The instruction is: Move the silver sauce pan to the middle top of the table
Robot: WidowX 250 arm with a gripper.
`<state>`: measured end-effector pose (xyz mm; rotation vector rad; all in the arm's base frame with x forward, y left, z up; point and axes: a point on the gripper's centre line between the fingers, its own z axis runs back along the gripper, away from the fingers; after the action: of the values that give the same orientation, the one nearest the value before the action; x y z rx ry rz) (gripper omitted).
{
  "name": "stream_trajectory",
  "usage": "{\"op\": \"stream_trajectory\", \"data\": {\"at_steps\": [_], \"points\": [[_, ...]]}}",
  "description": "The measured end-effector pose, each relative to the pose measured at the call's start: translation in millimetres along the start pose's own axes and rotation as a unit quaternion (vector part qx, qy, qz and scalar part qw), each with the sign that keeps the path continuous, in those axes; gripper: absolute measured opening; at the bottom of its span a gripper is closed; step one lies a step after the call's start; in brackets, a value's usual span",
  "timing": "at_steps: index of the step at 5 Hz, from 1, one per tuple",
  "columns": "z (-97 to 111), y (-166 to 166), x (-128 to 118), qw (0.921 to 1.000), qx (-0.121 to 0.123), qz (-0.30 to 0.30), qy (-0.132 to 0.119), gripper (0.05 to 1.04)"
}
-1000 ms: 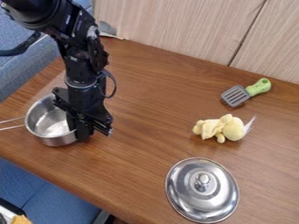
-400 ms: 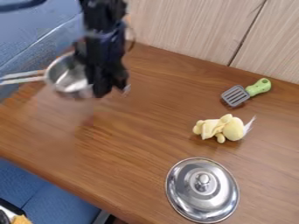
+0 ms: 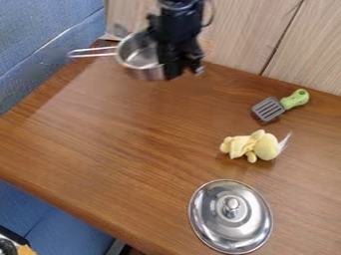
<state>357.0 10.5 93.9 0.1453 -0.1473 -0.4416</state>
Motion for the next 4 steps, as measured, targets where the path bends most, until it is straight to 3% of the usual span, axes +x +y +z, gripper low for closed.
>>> {"op": "stream_trajectory", "data": {"at_steps": [2,4], "points": [[-37,-30,51,0.9978,-0.004,-0.067,0.003,0.079],[-64,-47,65,0.9942,-0.015,-0.104,0.019,0.079]]}}
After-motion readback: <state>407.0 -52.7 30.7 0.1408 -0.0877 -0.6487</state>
